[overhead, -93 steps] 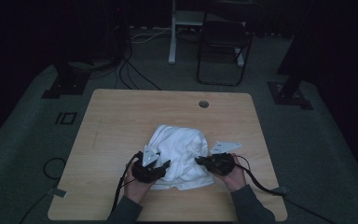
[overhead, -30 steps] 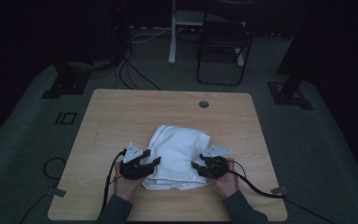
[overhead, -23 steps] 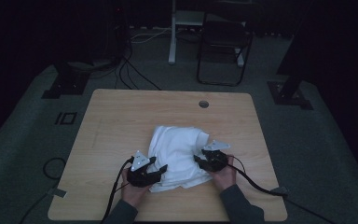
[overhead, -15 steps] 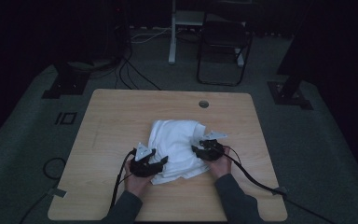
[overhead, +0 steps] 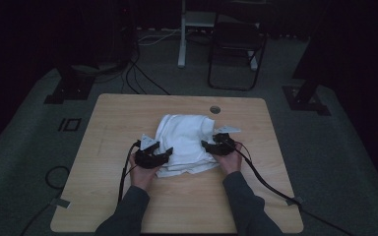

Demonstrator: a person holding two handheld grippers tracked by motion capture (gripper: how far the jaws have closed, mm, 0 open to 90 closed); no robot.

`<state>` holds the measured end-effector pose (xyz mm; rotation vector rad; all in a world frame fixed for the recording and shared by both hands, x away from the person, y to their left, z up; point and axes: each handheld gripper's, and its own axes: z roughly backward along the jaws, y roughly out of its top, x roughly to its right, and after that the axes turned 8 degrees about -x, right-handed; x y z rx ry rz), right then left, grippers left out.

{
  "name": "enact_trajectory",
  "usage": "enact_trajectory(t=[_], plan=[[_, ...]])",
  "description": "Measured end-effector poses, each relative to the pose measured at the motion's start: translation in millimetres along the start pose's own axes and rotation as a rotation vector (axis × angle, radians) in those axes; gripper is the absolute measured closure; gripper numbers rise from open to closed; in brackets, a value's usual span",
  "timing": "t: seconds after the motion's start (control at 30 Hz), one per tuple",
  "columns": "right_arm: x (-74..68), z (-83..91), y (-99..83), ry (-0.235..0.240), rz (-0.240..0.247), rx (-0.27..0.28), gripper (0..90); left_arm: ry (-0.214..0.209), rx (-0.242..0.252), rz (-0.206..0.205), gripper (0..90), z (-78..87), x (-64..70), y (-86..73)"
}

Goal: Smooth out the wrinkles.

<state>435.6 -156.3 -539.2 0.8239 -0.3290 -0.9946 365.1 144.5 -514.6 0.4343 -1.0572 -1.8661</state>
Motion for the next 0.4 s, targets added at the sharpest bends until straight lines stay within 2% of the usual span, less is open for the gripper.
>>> enact_trajectory(t=[0.1,0.13,0.2,0.23,0.27,0.4], plan=[[-0.2,28.7,-6.7,0.024,-0.023,0.093,36.4,0.001,0.036,-0.014,36.2,18.6,-1.3,0.1],[-0.2,28.7,-6.7,0.024,-0.023,0.093,36.4,0.001,0.036,-0.014,36.2,18.6,-1.3,0.1],[1.8,47.9,-13.9,0.02,-0.016,0.127,36.3,0.01,0.047,-0.028,36.2,32.2,-3.8,-2.1],[5.9,60.9,-20.9,0.022,-0.007,0.133,35.8,0.015,0.044,-0.029,36.1,35.4,-4.8,-3.1],[5.9,60.9,-20.9,0.022,-0.007,0.133,35.8,0.019,0.043,-0.029,36.1,38.2,-6.0,-4.2],[16.9,80.1,-35.2,0.009,-0.008,0.124,35.6,0.038,0.034,-0.028,36.2,49.8,-13.9,-11.3]])
